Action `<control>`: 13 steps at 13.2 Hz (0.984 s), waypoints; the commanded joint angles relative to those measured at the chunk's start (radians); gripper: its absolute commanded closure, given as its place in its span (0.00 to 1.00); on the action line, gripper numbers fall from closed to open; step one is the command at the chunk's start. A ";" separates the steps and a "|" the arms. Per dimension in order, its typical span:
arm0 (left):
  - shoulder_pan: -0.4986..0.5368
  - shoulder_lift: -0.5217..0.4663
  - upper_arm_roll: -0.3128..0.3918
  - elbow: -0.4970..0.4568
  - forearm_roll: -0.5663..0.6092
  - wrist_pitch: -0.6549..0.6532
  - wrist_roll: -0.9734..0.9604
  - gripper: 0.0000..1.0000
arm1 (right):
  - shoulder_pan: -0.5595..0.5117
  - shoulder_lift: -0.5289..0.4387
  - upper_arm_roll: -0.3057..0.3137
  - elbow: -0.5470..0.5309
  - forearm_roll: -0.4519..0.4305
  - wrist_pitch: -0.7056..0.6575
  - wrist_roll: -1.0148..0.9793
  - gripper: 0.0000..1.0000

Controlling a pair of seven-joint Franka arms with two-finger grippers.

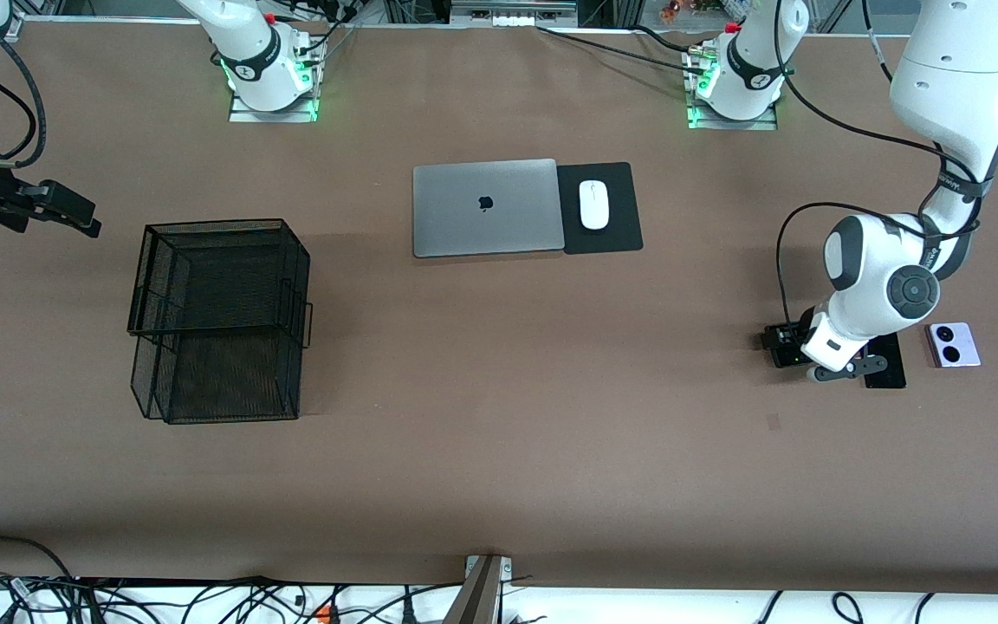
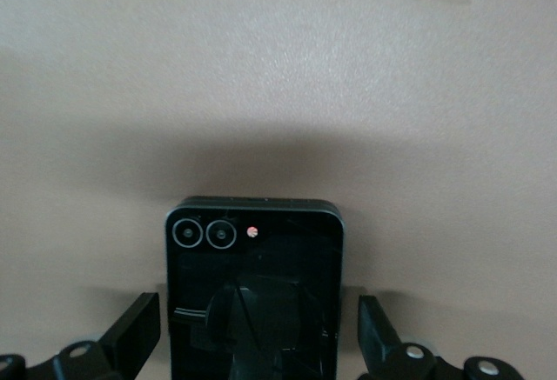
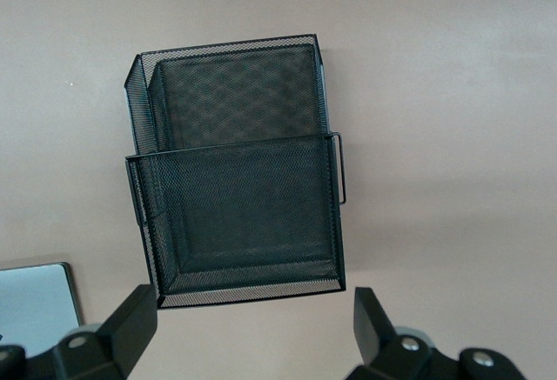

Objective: Place phones with both arms
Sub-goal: 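Close the left gripper on the black flip phone and lift it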

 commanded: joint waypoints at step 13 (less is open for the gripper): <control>-0.005 -0.060 -0.083 0.188 0.014 -0.223 0.034 0.73 | -0.011 -0.003 0.011 0.011 0.004 -0.008 0.006 0.00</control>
